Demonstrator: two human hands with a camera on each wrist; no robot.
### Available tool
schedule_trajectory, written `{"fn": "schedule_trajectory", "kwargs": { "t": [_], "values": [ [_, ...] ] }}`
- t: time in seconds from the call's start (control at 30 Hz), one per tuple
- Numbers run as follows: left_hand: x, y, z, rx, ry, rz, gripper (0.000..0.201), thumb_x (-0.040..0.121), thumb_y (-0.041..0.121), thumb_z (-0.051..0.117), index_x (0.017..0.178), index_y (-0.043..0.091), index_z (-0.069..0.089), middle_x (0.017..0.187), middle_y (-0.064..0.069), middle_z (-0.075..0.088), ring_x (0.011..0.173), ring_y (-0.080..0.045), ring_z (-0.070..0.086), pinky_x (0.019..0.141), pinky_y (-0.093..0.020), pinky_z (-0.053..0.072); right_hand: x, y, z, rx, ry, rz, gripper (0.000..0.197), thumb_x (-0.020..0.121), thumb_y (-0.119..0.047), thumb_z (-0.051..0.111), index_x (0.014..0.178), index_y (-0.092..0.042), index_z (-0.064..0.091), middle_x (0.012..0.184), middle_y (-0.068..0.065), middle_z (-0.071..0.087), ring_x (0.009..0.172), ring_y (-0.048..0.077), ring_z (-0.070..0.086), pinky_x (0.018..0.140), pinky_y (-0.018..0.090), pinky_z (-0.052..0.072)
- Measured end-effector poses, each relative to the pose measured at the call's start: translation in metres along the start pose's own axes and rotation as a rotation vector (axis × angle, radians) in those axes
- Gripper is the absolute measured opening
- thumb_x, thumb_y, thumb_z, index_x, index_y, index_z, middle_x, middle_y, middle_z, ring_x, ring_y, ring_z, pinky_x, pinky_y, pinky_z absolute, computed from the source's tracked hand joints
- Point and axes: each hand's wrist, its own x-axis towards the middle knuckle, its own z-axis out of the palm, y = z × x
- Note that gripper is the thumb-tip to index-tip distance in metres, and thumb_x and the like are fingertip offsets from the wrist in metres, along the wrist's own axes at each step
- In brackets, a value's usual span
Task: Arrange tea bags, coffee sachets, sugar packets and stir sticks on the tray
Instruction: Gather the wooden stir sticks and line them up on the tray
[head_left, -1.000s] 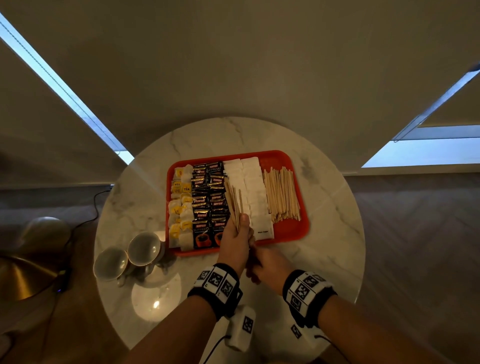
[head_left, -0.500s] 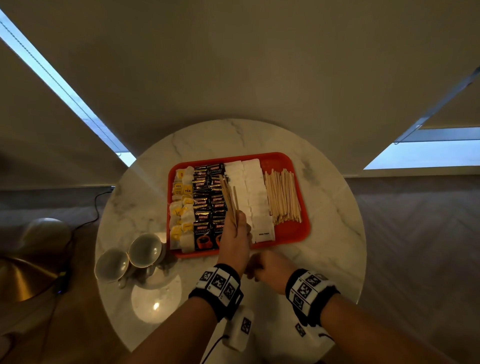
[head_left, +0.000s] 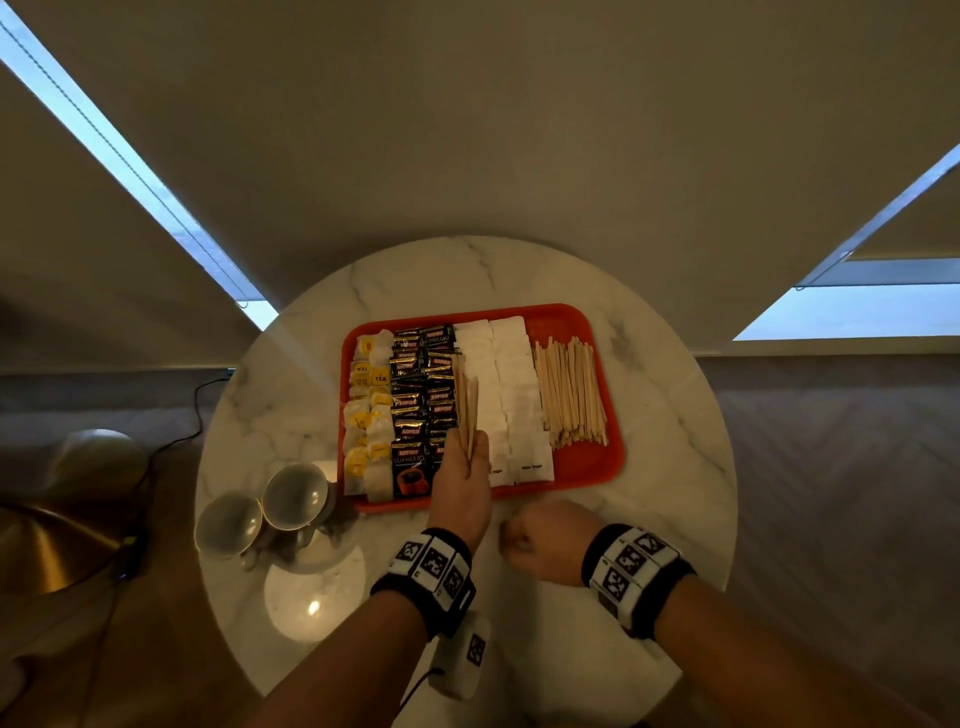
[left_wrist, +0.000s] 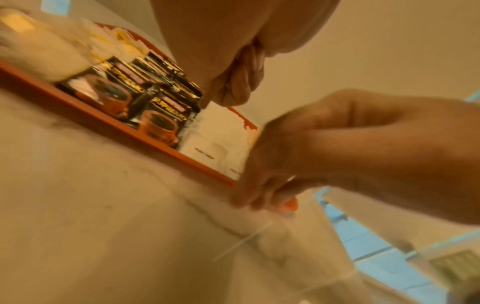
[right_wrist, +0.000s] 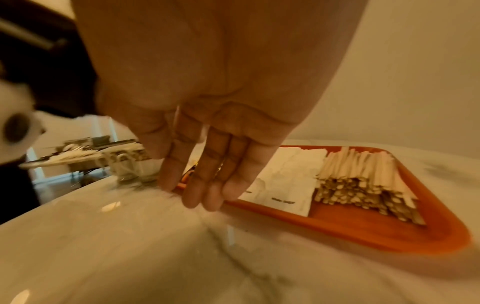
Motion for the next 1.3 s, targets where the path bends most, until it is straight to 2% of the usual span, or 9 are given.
{"fn": "schedule_trajectory", "kwargs": {
  "t": [0.1,0.2,0.27,0.4,0.5,0.73,0.93,1.13,1.3],
  "values": [
    [-0.002,-0.012,-0.012,0.147,-0.057,0.033,0.021,0.104,0.043,0.049,0.115,0.028,0.057,0.102,0.002,0.068,0.091,-0.007,0.062,0.084,-0.028,0.049,-0.001,0.013,-0.019,0.154,0.266,0.140,0.028,0.104,-0.037,0.043,0.108,-0.022,0.066,0.107,-0.002,0.064,0.098,0.018,0.061,0.086,0.032,0.047],
    [-0.005,-0.022,-0.017,0.305,-0.195,0.041,0.027,0.103,0.046,0.049,0.109,0.023,0.061,0.087,-0.002,0.068,0.078,-0.013,0.063,0.073,-0.030,0.049,0.008,0.022,-0.043,0.329,0.558,0.207,0.050,0.106,-0.047,0.032,0.147,-0.020,0.043,0.147,0.000,0.047,0.134,0.017,0.046,0.111,0.032,0.036],
    [-0.009,-0.027,-0.015,0.406,-0.273,0.069,0.030,0.102,0.049,0.048,0.100,0.021,0.060,0.075,0.001,0.062,0.065,-0.011,0.056,0.064,-0.030,0.045,0.014,0.021,-0.055,0.407,0.667,0.215,0.055,0.106,-0.048,0.030,0.153,-0.021,0.034,0.154,0.000,0.039,0.141,0.015,0.038,0.116,0.033,0.031],
    [-0.010,-0.026,-0.005,0.520,-0.367,0.106,0.033,0.100,0.055,0.050,0.106,0.024,0.059,0.078,0.007,0.063,0.064,-0.007,0.056,0.061,-0.024,0.043,0.022,0.009,-0.062,0.398,0.417,0.210,0.049,0.106,-0.049,0.031,0.122,-0.018,0.065,0.119,0.003,0.068,0.110,0.018,0.064,0.094,0.032,0.047],
    [-0.007,-0.018,0.000,0.581,-0.401,0.126,0.038,0.101,0.047,0.054,0.131,0.024,0.054,0.088,0.001,0.070,0.066,-0.006,0.057,0.064,-0.022,0.045,0.023,0.005,-0.054,0.198,0.319,0.228,0.045,0.104,-0.048,0.040,0.086,-0.015,0.066,0.079,0.002,0.066,0.079,0.019,0.062,0.075,0.033,0.047],
    [-0.001,-0.008,0.002,0.673,-0.460,0.096,0.045,0.095,0.044,0.065,0.130,0.019,0.052,0.099,0.001,0.069,0.083,-0.014,0.065,0.077,-0.032,0.056,0.016,0.018,-0.050,0.112,0.313,0.289,0.044,0.101,-0.045,0.047,0.082,-0.012,0.069,0.074,0.004,0.065,0.076,0.021,0.061,0.074,0.035,0.050],
    [0.002,0.006,-0.009,0.814,-0.442,0.151,0.054,0.084,0.070,0.063,0.113,0.026,0.051,0.093,0.002,0.070,0.079,-0.014,0.066,0.071,-0.032,0.057,0.007,0.039,-0.044,0.332,0.478,0.402,0.039,0.098,-0.043,0.053,0.080,-0.015,0.074,0.071,0.002,0.067,0.069,0.018,0.064,0.066,0.032,0.055],
    [0.011,0.007,-0.025,0.262,-0.060,-0.125,0.066,0.093,0.074,0.025,0.115,0.022,0.059,0.096,0.003,0.069,0.091,-0.014,0.069,0.083,-0.034,0.055,-0.012,0.054,-0.050,0.419,0.656,0.462,0.039,0.099,-0.038,0.054,0.076,-0.012,0.072,0.067,0.008,0.067,0.063,0.023,0.063,0.052,0.023,0.046],
    [0.009,0.026,-0.006,-0.481,-0.105,-0.604,0.078,0.096,0.074,0.026,0.115,0.009,0.064,0.104,-0.019,0.075,0.093,-0.035,0.076,0.073,-0.044,0.063,-0.001,0.033,-0.049,0.391,0.689,0.390,0.041,0.101,-0.037,0.053,0.068,-0.014,0.063,0.058,-0.001,0.058,0.053,0.013,0.054,0.045,0.021,0.039]
  ]
}}
